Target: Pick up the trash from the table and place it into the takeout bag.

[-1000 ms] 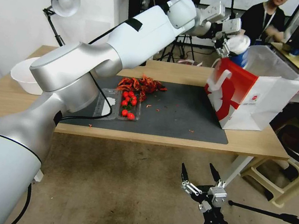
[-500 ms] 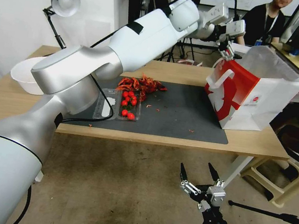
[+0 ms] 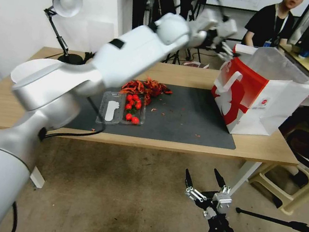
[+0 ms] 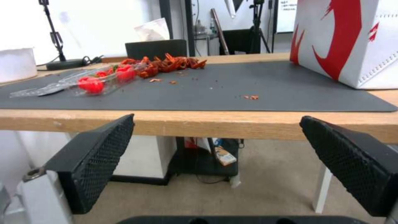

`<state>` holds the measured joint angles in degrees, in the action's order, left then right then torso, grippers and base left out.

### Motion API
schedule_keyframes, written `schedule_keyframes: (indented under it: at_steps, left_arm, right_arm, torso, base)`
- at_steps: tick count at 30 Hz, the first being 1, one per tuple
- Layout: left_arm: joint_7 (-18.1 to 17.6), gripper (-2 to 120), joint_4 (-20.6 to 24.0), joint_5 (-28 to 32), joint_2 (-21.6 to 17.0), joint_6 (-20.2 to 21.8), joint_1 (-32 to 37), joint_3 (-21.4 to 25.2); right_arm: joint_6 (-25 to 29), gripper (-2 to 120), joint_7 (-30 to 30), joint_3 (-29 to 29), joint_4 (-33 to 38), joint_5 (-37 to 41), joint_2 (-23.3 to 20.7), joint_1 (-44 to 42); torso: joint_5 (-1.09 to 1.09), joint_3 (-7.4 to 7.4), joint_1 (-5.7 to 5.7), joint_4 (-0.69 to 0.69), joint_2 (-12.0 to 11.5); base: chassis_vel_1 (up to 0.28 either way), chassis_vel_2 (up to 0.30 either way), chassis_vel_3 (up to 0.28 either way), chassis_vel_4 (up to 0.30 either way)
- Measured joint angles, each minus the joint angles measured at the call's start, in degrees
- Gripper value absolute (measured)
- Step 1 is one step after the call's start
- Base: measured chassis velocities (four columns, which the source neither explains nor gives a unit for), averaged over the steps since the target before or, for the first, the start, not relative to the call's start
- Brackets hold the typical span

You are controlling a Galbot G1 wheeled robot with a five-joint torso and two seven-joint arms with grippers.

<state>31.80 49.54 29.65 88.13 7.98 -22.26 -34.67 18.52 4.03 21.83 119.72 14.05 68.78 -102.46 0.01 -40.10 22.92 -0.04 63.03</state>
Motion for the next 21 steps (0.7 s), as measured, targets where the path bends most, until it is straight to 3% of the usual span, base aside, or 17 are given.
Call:
schedule_keyframes:
  at_steps: [1, 3, 4, 5, 7, 8, 9, 11, 12, 15, 16, 17, 19, 21]
  left_arm:
    - [0.0, 100, 0.0, 0.0, 0.0, 0.0, 0.0, 0.0]
    - [-4.52, 100, 4.88, 1.73, -5.66, 1.11, 2.75, 1.58]
    - [-4.52, 100, 4.88, 1.73, -5.66, 1.11, 2.75, 1.58]
    - [-6.79, 100, 7.57, 2.58, -8.06, 1.25, 4.34, 2.63]
    - [-12.35, 100, 11.43, 5.35, -10.48, 1.25, 7.14, 4.36]
    - [-12.35, 100, 11.43, 5.35, -10.48, 1.25, 7.14, 4.36]
    - [-17.34, 100, 13.82, 6.47, -11.82, 1.22, 8.86, 5.36]
    - [-27.98, 100, 17.97, 7.51, -13.86, 1.22, 12.17, 6.32]
    - [-27.98, 100, 17.97, 7.51, -13.86, 1.22, 12.17, 6.32]
    - [-49.09, 100, 25.75, 9.74, -16.21, 0.77, 19.96, 8.58]
    - [-49.09, 100, 25.75, 9.74, -16.21, 0.77, 19.96, 8.58]
    - [-52.15, 100, 27.8, 9.81, -16.91, 0.75, 21.92, 9.28]
    - [-56.8, 100, 35.0, 7.73, -20.89, 0.85, 29.18, 13.09]
    - [-58.01, 100, 36.21, 6.96, -21.8, 0.9, 31.02, 14.32]
  right_arm:
    - [0.0, 100, 0.0, 0.0, 0.0, 0.0, 0.0, 0.0]
    - [-0.17, 100, -0.02, -0.2, 0.0, 0.01, -0.05, 0.15]
    - [-0.17, 100, -0.02, -0.2, 0.0, 0.01, -0.05, 0.15]
    - [-0.28, 100, -0.03, -0.24, 0.01, 0.01, -0.07, 0.17]
    - [-0.31, 100, -0.03, -0.17, 0.05, 0.01, 0.1, -0.04]
    - [-0.31, 100, -0.03, -0.17, 0.05, 0.01, 0.1, -0.04]
    - [-0.35, 100, -0.02, -0.16, 0.05, -0.06, 0.17, -0.02]
    - [-0.63, 100, 0.02, -0.28, 0.07, -0.16, 0.28, 0.18]
    - [-0.63, 100, 0.02, -0.28, 0.07, -0.16, 0.28, 0.18]
    - [-0.85, 100, 0.03, -0.6, 0.07, -0.48, 0.52, 0.23]
    - [-0.85, 100, 0.03, -0.6, 0.07, -0.48, 0.52, 0.23]
    - [-0.87, 100, 0.04, -0.62, 0.06, -0.55, 0.56, 0.24]
    - [-0.97, 100, 0.06, -0.66, 0.01, -0.68, 0.62, 0.25]
    - [-0.97, 100, 0.06, -0.69, 0.0, -0.74, 0.63, 0.23]
  torso:
    - [0.0, 0.0, 0.0, 0.0, 0.0]
    - [-0.04, 0.0, 0.01, 0.08, 0.0]
    - [-0.04, 0.0, 0.01, 0.08, 0.0]
    - [-0.04, 0.0, 0.0, 0.1, 0.0]
    - [-0.04, 0.0, 0.0, 0.05, 0.0]
    - [-0.04, 0.0, 0.0, 0.05, 0.0]
    - [-0.03, 0.0, 0.0, 0.0, 0.0]
    - [-0.02, 0.0, 0.0, 0.05, 0.0]
    - [-0.02, 0.0, 0.0, 0.05, 0.0]
    - [-0.01, 0.0, 0.0, 0.02, 0.0]
    - [-0.01, 0.0, 0.0, 0.02, 0.0]
    - [-0.01, 0.0, 0.0, 0.01, 0.0]
    - [-0.02, 0.0, 0.0, 0.05, 0.0]
    - [-0.02, 0.0, 0.0, 0.05, 0.0]
  base:
    - [0.0, 0.0, 0.0, 0.0]
    - [0.0, 0.0, 0.0, 0.0]
    - [0.0, 0.0, 0.0, 0.0]
    - [0.0, 0.0, 0.0, 0.0]
    - [0.0, 0.0, 0.0, 0.0]
    - [0.0, 0.0, 0.0, 0.0]
    - [0.0, 0.0, 0.0, 0.0]
    - [0.0, 0.0, 0.0, 0.0]
    - [0.0, 0.0, 0.0, 0.0]
    - [0.0, 0.0, 0.0, 0.0]
    - [0.0, 0.0, 0.0, 0.0]
    - [0.0, 0.0, 0.0, 0.0]
    - [0.0, 0.0, 0.0, 0.0]
    - [0.0, 0.0, 0.0, 0.0]
